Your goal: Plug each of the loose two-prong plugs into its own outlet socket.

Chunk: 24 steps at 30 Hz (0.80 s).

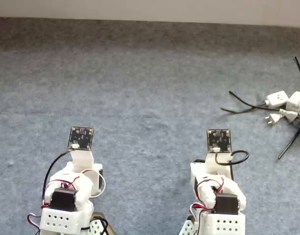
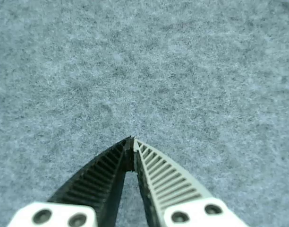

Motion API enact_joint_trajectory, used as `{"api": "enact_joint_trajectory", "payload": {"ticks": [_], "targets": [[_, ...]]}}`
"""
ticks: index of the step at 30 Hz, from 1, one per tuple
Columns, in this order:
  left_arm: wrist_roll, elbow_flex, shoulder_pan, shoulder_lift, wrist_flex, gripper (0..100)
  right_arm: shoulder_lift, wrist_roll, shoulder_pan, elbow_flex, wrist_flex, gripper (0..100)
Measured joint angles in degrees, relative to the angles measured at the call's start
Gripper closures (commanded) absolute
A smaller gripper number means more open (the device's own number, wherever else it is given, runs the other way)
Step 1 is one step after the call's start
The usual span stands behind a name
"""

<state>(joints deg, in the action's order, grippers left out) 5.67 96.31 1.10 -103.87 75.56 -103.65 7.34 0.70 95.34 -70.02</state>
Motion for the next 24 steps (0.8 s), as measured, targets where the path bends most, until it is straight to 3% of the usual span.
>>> {"api": "enact_joint_trajectory", "payload": {"ticks": [24], "targets": [[0.00, 0.00, 0.00, 0.00, 0.00, 99, 0.00, 0.00, 0.53, 0.00, 0.00, 99.1]]}}
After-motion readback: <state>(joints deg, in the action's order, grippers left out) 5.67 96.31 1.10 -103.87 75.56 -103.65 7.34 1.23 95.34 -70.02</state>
